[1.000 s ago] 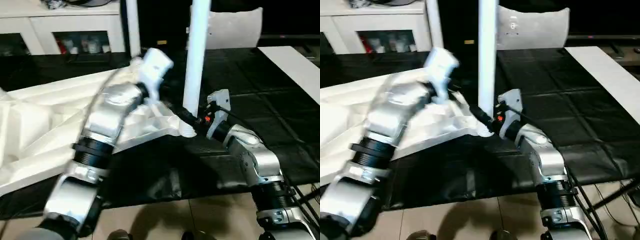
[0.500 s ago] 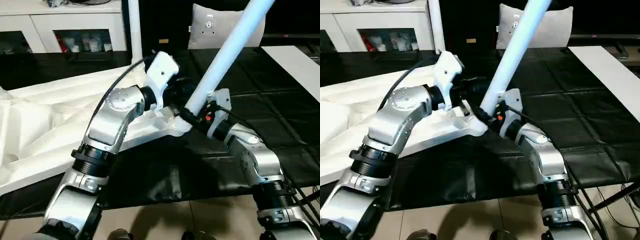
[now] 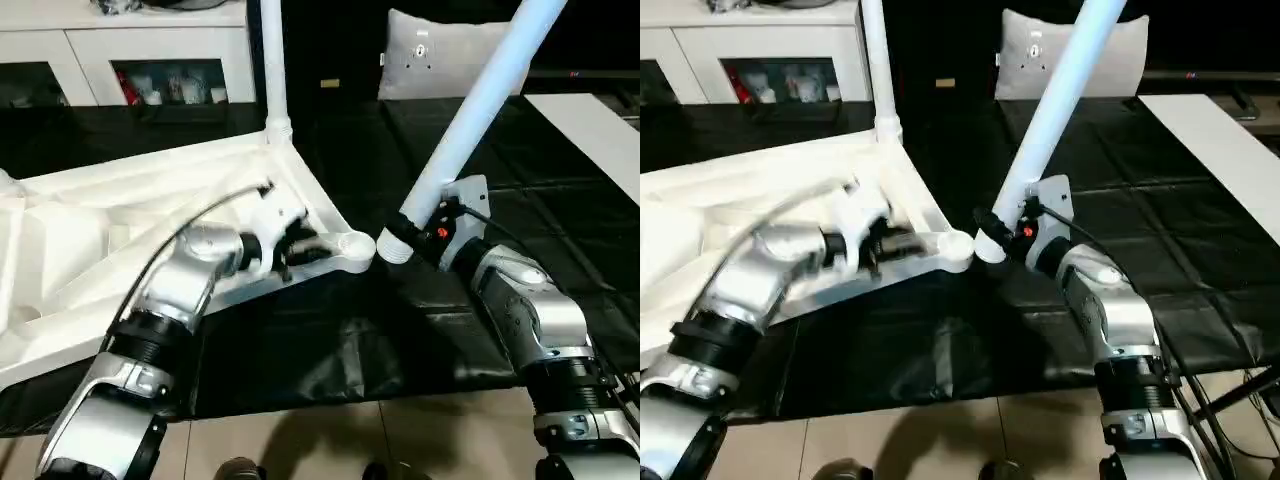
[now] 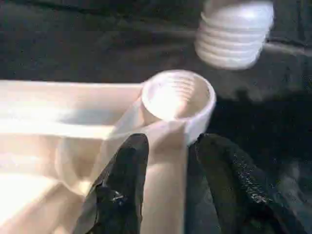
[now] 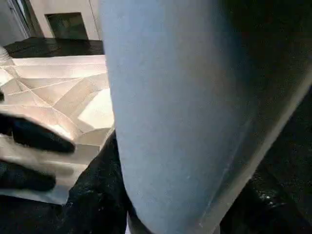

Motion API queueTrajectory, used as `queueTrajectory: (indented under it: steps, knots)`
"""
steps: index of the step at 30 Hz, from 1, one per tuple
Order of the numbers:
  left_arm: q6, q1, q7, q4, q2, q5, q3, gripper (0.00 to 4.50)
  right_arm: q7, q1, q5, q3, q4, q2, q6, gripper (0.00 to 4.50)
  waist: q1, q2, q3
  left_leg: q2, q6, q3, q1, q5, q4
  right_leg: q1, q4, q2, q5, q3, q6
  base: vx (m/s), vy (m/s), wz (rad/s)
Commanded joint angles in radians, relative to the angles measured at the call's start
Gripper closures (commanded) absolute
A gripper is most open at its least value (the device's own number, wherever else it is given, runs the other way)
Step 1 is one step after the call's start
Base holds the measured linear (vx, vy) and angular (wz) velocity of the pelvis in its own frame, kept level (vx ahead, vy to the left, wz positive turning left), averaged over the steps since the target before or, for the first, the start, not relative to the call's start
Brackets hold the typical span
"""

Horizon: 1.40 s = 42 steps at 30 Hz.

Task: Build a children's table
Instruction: Insert table leg to table base

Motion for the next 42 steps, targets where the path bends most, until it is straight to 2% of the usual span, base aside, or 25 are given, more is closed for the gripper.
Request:
queueTrajectory:
  steps: [1,3,4,10,11,16,27,32,36,38,41,42]
  knots:
    - [-0.071,-0.005,-0.019,0.05,0.016,0.033,-0.023,2.46,0.012,-0.017,0.009,0.002,-0.018,-0.009,0.006,2.61,0.003,-0.016,-0.091,0.002,0.052,0.018,-0.008,-0.111,-0.069,0.084,-0.081,-0.035,-0.33,0.05,-0.108,0.0,0.0,0.0]
    - [-0.111,-0.009,-0.042,0.091,0.021,0.045,-0.032,2.46,0.027,-0.014,0.007,0.008,-0.023,-0.009,-0.005,2.61,0.003,-0.015,-0.091,-0.001,0.05,0.018,-0.008,-0.122,-0.069,0.083,-0.085,-0.035,-0.36,0.049,-0.088,0.0,0.0,0.0]
    - [-0.111,-0.009,-0.042,0.091,0.021,0.045,-0.032,2.64,0.027,-0.014,0.007,0.008,-0.023,-0.009,-0.005,2.61,0.002,-0.015,-0.091,0.0,0.047,0.018,-0.008,-0.122,-0.07,0.084,-0.083,-0.036,-0.365,0.05,-0.084,0.0,0.0,0.0]
    - [-0.152,-0.035,-0.052,0.174,0.025,0.06,-0.043,3.03,0.045,-0.005,0.003,0.019,-0.031,-0.013,-0.006,2.61,0.004,-0.015,-0.091,0.002,0.046,0.018,-0.006,-0.119,-0.07,0.082,-0.082,-0.037,-0.358,0.051,-0.094,0.0,0.0,0.0]
    - [-0.161,-0.038,-0.053,0.186,0.025,0.062,-0.044,3.27,0.047,-0.005,0.003,0.02,-0.032,-0.013,-0.006,2.61,0.004,-0.015,-0.091,0.002,0.046,0.018,-0.006,-0.12,-0.07,0.082,-0.083,-0.036,-0.357,0.051,-0.094,0.0,0.0,0.0]
    - [-0.181,-0.046,-0.086,0.22,0.021,0.054,-0.039,3.63,0.059,-0.003,0.0,0.027,-0.035,-0.015,-0.002,2.61,0.004,-0.016,-0.092,0.004,0.045,0.018,-0.006,-0.116,-0.07,0.083,-0.077,-0.037,-0.329,0.053,-0.113,0.0,0.0,0.0]
    - [-0.192,-0.053,-0.117,0.27,0.019,0.06,-0.043,4.41,0.113,-0.024,-0.008,0.07,-0.037,-0.034,0.036,2.61,0.006,-0.019,-0.091,0.004,0.047,0.018,-0.006,-0.119,-0.069,0.084,-0.08,-0.038,-0.35,0.053,-0.108,0.0,0.0,0.0]
    - [-0.225,-0.049,-0.138,0.279,0.035,0.09,-0.075,4.5,0.143,-0.044,-0.019,0.097,-0.027,-0.046,0.047,2.61,0.005,-0.018,-0.092,0.005,0.045,0.018,-0.005,-0.118,-0.07,0.084,-0.077,-0.038,-0.337,0.054,-0.112,0.0,0.0,0.0]
    - [-0.25,-0.033,-0.219,0.228,0.052,0.077,-0.095,4.5,0.175,-0.062,-0.026,0.123,-0.027,-0.059,0.068,2.61,0.006,-0.02,-0.094,0.008,0.043,0.017,-0.003,-0.113,-0.072,0.085,-0.073,-0.039,-0.305,0.056,-0.126,0.0,0.0,0.0]
    - [-0.289,-0.008,-0.291,0.174,0.082,0.096,-0.142,4.5,0.198,-0.078,-0.032,0.143,-0.027,-0.066,0.08,2.61,0.005,-0.02,-0.094,0.012,0.038,0.017,-0.001,-0.122,-0.074,0.083,-0.07,-0.041,-0.292,0.057,-0.139,0.0,0.0,0.0]
    - [-0.295,0.015,-0.33,0.133,0.097,0.099,-0.165,4.5,0.222,-0.082,-0.031,0.162,-0.03,-0.071,0.11,2.61,0.008,-0.018,-0.092,0.012,0.035,0.019,0.004,-0.134,-0.074,0.08,-0.071,-0.04,-0.301,0.059,-0.145,0.0,0.0,0.0]
    - [-0.294,0.018,-0.328,0.126,0.097,0.1,-0.165,4.5,0.232,-0.082,-0.034,0.173,-0.028,-0.074,0.12,2.61,0.011,-0.021,-0.091,0.013,0.032,0.02,0.005,-0.143,-0.075,0.078,-0.073,-0.039,-0.314,0.059,-0.143,0.0,0.0,0.0]
